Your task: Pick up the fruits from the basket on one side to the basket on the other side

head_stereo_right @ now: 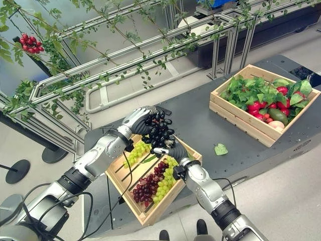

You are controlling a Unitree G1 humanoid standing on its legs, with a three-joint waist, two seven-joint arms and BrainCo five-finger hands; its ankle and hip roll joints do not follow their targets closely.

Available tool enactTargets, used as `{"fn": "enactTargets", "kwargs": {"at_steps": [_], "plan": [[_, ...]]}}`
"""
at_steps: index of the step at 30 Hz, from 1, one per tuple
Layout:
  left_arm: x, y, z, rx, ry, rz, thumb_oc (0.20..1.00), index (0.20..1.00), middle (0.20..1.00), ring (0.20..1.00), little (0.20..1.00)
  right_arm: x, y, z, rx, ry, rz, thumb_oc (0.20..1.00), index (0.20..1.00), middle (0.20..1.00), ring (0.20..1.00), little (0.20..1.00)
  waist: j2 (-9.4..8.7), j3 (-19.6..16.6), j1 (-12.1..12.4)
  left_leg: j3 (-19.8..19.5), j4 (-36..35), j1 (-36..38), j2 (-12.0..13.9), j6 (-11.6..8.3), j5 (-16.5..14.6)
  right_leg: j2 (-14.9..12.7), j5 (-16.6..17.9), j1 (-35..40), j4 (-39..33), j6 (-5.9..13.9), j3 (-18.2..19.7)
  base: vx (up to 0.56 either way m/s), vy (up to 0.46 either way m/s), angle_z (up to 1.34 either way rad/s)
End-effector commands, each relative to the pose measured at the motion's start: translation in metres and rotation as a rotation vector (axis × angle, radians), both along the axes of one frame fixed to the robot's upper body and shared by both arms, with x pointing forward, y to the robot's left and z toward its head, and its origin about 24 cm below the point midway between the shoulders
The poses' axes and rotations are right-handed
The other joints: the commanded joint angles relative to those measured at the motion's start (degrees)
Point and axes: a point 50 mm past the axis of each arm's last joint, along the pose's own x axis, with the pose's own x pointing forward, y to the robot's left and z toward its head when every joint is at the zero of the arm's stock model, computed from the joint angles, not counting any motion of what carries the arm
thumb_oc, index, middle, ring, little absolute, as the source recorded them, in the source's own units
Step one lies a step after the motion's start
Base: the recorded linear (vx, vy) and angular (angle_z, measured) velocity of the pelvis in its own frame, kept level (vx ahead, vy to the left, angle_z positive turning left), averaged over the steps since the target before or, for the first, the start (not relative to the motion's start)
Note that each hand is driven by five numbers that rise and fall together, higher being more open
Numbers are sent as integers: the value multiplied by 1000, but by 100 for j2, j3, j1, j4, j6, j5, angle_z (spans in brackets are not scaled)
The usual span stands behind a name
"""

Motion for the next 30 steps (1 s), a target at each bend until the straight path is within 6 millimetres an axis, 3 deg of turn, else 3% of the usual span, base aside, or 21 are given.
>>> {"fn": "enactTargets", "kwargs": {"at_steps": [1, 19, 30], "plan": [[6, 1, 37, -123, -143, 9, 200, 200, 200, 200, 200, -1, 36, 16, 135, -54, 76, 1000, 1000, 1000, 1000, 1000, -443, -321, 67, 82, 48, 161, -353, 73, -417, -286, -496, 266, 23, 500, 77, 0, 0, 0], [3, -4, 30, -194, -110, 7, 200, 200, 200, 200, 200, -1, 56, -2, 315, 118, 15, 1000, 1000, 1000, 1000, 1000, -448, -347, 123, 61, 50, 192, -348, 65, -434, -283, -514, 312, 23, 480, 48, 1, 0, 0], [0, -11, 31, -256, -88, -20, 200, 200, 200, 200, 200, 3, 62, -2, 347, 141, -4, 1000, 1000, 1000, 1000, 1000, -448, -361, 159, 35, 45, 201, -350, 67, -443, -285, -521, 324, 23, 474, 25, 1, 0, 1]]}}
